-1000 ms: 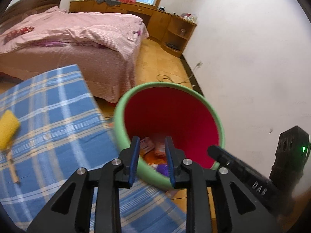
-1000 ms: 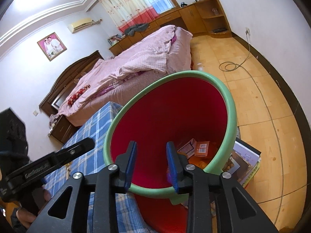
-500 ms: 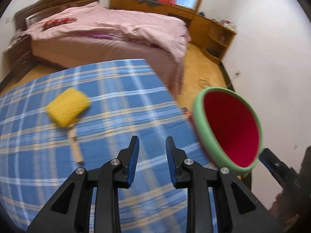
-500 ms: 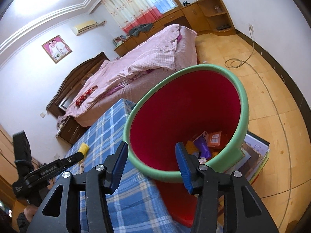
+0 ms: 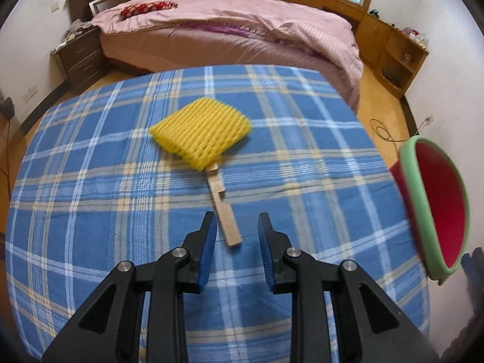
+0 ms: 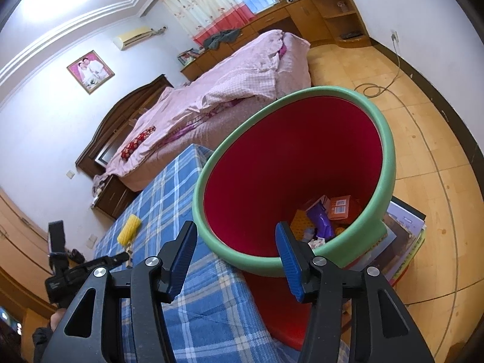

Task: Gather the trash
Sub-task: 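Move both tools back over the bed toward the yellow corn sponge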

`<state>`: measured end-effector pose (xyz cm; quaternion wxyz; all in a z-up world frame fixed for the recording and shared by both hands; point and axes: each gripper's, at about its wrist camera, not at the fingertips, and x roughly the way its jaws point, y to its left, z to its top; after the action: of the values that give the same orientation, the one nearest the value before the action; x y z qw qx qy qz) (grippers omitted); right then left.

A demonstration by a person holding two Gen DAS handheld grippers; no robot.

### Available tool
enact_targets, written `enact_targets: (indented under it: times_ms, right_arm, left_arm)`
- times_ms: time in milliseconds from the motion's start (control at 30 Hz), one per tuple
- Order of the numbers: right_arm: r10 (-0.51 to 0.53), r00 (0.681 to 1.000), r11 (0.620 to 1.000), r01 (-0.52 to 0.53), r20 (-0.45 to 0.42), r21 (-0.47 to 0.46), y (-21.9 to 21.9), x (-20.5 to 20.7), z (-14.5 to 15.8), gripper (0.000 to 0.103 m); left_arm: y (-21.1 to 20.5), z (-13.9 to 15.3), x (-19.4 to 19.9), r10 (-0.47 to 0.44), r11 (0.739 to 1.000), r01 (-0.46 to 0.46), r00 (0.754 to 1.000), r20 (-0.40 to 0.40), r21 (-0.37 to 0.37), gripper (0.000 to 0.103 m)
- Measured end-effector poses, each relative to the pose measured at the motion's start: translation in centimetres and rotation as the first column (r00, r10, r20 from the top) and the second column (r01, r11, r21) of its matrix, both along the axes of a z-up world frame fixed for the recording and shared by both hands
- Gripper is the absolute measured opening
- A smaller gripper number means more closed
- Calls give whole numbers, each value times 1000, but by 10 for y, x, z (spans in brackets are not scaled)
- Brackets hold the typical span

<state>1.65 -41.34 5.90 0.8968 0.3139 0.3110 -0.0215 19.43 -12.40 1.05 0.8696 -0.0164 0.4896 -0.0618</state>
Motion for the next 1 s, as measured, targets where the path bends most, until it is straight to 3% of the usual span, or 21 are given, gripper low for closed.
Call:
enact_targets:
  times_ms: [133, 300, 533, 700, 1000]
  right_arm:
    - [13, 1000, 1000, -14, 7, 5, -2, 3, -1, 55]
    - [30, 1000, 999, -30, 1, 16, -2, 6, -4, 56]
    - [35, 999, 999, -35, 0, 16, 4, 6, -2, 56]
    - [50, 999, 999, -50, 19, -2, 19, 2, 10, 56]
    - [139, 990, 990, -138, 21, -30, 69, 15, 33, 56]
  left_arm:
    - [7, -11, 7, 36, 999, -36, 999, -20, -20, 26]
    - [13, -12, 7, 49, 998, -50, 999, -18, -49, 10]
    - [19, -3, -13, 14, 992, -16, 1000, -12, -124, 10]
    - [41, 18, -29, 35, 988, -30, 999, 34, -151, 10]
    - [106, 44, -25, 120, 988, -110, 988, 92, -108, 10]
